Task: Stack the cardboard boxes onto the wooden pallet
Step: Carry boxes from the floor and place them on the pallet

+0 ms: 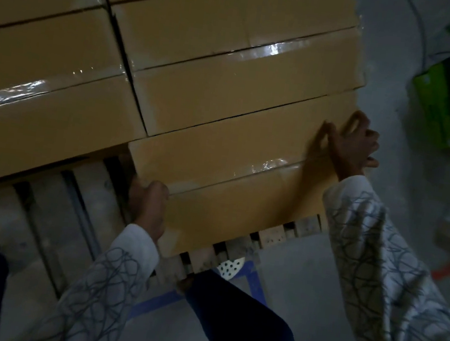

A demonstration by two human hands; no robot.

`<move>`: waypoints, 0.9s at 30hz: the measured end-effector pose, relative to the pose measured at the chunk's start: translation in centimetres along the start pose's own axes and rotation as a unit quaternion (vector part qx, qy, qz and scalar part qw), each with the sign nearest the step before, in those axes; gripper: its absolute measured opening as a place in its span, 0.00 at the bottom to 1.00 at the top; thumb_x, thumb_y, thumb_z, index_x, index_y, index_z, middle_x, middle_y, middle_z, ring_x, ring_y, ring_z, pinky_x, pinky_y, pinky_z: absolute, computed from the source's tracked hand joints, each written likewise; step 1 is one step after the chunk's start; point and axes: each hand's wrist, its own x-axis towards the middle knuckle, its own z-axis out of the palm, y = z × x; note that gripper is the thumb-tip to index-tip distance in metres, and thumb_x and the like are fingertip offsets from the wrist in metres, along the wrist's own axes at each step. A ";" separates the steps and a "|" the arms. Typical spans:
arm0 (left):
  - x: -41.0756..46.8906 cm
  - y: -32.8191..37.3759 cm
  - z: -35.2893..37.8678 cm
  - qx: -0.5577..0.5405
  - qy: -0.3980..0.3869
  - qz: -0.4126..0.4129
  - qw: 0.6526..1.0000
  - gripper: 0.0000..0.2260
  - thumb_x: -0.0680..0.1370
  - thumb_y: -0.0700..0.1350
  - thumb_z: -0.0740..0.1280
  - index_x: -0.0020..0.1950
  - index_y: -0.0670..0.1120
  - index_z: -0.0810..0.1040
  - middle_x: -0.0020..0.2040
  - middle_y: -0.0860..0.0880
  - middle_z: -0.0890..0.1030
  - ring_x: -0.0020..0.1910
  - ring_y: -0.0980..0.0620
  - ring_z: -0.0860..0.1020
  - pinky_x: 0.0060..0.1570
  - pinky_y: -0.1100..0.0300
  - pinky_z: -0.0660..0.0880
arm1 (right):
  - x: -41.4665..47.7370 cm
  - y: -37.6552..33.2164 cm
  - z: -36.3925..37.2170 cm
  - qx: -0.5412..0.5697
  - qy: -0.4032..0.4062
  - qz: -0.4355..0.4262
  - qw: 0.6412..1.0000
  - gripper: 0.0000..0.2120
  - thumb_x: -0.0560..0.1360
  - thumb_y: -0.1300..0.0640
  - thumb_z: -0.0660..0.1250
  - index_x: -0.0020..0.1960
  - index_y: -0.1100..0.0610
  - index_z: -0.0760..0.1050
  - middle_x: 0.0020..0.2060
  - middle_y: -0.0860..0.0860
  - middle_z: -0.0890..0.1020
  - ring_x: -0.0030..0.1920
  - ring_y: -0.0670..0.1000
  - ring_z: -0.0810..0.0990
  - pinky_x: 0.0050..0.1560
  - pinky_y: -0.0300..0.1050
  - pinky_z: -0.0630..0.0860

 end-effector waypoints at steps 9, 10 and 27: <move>-0.8 0.3 1.9 0.014 -0.013 0.001 1.000 0.28 0.66 0.36 0.63 0.67 0.34 0.71 0.47 0.35 0.78 0.35 0.38 0.75 0.34 0.62 0.62 | 1.8 0.7 -0.3 -0.002 0.006 -0.006 1.000 0.35 0.73 0.33 0.68 0.76 0.43 0.65 0.74 0.57 0.67 0.76 0.62 0.62 0.71 0.68 0.53; -0.9 0.5 2.0 0.023 -0.015 0.007 1.000 0.26 0.67 0.35 0.62 0.66 0.34 0.72 0.45 0.33 0.76 0.31 0.44 0.71 0.33 0.62 0.62 | 2.0 0.7 -0.4 -0.003 0.006 -0.006 1.000 0.35 0.72 0.33 0.68 0.76 0.43 0.65 0.75 0.57 0.67 0.76 0.62 0.62 0.71 0.68 0.53; -1.0 0.7 3.5 0.002 -0.008 -0.005 1.000 0.23 0.72 0.33 0.58 0.66 0.38 0.75 0.60 0.31 0.78 0.41 0.38 0.78 0.40 0.55 0.68 | 3.8 0.9 -0.7 -0.014 -0.006 -0.001 1.000 0.36 0.74 0.33 0.68 0.77 0.44 0.63 0.76 0.58 0.65 0.77 0.63 0.62 0.72 0.69 0.53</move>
